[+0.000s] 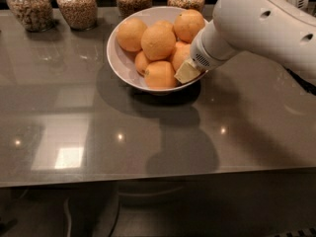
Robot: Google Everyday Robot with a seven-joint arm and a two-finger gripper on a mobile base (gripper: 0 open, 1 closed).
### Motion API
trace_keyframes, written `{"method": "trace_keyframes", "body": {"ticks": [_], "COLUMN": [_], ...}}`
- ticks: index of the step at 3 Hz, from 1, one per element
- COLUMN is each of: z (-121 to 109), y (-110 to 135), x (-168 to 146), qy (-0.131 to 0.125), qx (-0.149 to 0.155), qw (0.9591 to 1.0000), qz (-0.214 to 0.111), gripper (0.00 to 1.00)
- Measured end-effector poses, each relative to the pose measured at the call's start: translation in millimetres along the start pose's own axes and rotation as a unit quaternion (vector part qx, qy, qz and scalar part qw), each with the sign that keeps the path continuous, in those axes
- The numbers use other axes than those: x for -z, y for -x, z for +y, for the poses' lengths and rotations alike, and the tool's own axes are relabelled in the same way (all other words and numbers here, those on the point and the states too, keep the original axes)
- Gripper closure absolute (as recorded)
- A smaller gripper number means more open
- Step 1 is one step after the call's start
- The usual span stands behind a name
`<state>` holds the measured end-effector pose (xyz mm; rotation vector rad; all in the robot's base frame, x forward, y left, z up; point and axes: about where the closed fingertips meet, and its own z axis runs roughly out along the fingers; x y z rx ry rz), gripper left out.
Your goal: Pick orange from white bowl
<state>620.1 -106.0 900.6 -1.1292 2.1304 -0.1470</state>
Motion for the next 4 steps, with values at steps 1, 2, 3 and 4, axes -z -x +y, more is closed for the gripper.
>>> {"method": "trace_keyframes", "body": {"ticks": [1,2,3,4], "z": [-1,-2,-11,-19], "y": [1,10,27,35], "x": [2,12,43,76], "qy": [0.0,0.02,0.047,0.071], "qx": [0.0,-0.014,-0.022,-0.03], "qw": [1.0,0.9993,0.9954,0.9911], "qz": [0.0,-0.029,-0.081,-0.108], "gripper": [0.91,1.0,1.0,1.0]}}
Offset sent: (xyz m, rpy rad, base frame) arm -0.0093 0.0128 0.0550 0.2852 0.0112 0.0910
